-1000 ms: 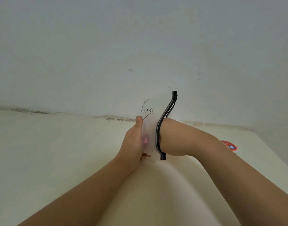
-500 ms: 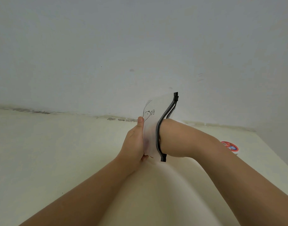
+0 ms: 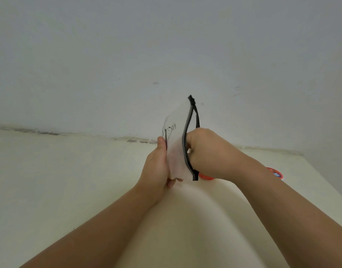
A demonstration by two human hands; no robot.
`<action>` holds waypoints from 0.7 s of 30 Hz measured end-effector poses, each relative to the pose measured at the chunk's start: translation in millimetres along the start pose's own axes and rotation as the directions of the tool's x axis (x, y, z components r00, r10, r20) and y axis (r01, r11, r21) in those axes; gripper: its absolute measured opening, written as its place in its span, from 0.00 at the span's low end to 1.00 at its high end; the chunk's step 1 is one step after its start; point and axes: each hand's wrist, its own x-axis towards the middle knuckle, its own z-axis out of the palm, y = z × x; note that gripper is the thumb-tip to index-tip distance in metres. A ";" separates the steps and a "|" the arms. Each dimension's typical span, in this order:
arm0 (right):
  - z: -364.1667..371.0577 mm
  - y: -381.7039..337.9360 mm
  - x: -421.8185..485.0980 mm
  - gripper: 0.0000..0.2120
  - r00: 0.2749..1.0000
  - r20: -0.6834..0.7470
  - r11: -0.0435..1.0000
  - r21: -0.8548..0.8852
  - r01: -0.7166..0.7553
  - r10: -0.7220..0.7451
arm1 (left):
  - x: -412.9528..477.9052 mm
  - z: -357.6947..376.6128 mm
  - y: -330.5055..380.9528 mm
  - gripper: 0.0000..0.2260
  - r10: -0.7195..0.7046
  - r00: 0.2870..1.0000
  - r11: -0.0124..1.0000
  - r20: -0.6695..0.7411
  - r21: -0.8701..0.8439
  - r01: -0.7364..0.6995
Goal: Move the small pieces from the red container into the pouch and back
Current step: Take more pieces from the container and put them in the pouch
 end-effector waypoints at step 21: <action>-30.5 58.6 2.9 0.08 0.963 -0.031 0.962 0.071 -0.263 0.266 | -1.2 -3.5 4.7 0.26 -0.099 0.993 0.983 -0.068 -0.159 0.087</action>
